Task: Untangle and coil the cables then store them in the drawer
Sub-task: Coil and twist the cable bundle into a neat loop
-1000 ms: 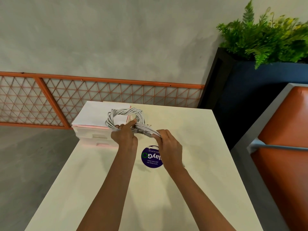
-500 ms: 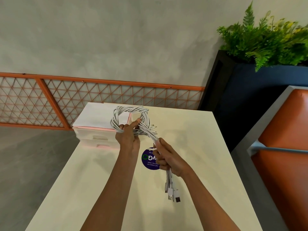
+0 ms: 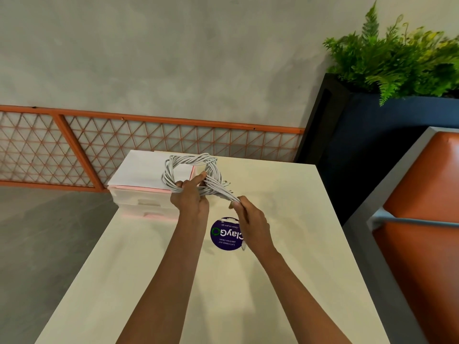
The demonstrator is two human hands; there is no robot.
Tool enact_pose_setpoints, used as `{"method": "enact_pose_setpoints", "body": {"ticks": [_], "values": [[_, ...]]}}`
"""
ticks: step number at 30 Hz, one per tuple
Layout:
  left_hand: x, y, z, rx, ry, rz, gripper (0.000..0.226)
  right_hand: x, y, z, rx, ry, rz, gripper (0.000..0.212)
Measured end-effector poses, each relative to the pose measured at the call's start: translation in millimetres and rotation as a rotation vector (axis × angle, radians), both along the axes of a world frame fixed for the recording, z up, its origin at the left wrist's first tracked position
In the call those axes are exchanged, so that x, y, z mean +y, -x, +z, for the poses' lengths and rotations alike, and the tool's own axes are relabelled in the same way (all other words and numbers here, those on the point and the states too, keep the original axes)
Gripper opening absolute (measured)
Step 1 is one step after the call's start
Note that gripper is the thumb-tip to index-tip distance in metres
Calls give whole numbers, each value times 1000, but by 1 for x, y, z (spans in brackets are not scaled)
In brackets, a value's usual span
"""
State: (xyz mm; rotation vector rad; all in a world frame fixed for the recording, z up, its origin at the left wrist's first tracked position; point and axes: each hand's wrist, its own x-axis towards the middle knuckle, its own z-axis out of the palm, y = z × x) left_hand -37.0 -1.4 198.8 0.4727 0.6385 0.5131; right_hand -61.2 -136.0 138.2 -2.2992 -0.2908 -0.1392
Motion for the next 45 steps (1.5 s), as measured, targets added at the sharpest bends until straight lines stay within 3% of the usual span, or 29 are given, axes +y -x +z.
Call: {"method": "enact_pose_setpoints", "body": {"ticks": [9, 15, 18, 24, 27, 29, 33, 36, 40, 45], "values": [[-14, 4, 4, -77, 23, -70, 48, 0, 9, -2, 116, -438, -39, 24], [-11, 1, 7, -104, 99, -114, 36, -10, 12, 6, 459, -698, 206, 45], [-11, 3, 5, -125, 169, -127, 46, -11, 16, 1, 424, -606, 253, 47], [-19, 6, -4, -162, 133, -161, 40, -1, 21, -23, 263, -410, 184, 55], [-26, 7, -5, -274, 244, -199, 43, 1, 17, -28, 209, -209, 151, 47], [-32, 8, -6, -339, 336, -219, 43, 1, 13, -29, 204, -179, 168, 50], [-36, 9, -16, -339, 394, -248, 48, 1, 5, -22, 101, -57, 172, 41], [-36, 9, -23, -300, 410, -271, 49, -2, -5, -18, -8, 142, 183, 56], [-39, 10, -28, -254, 419, -296, 46, -3, -12, -11, 24, 22, 282, 46], [-44, 12, -34, -215, 296, -314, 43, -1, -12, -14, 97, -129, 19, 17]]}}
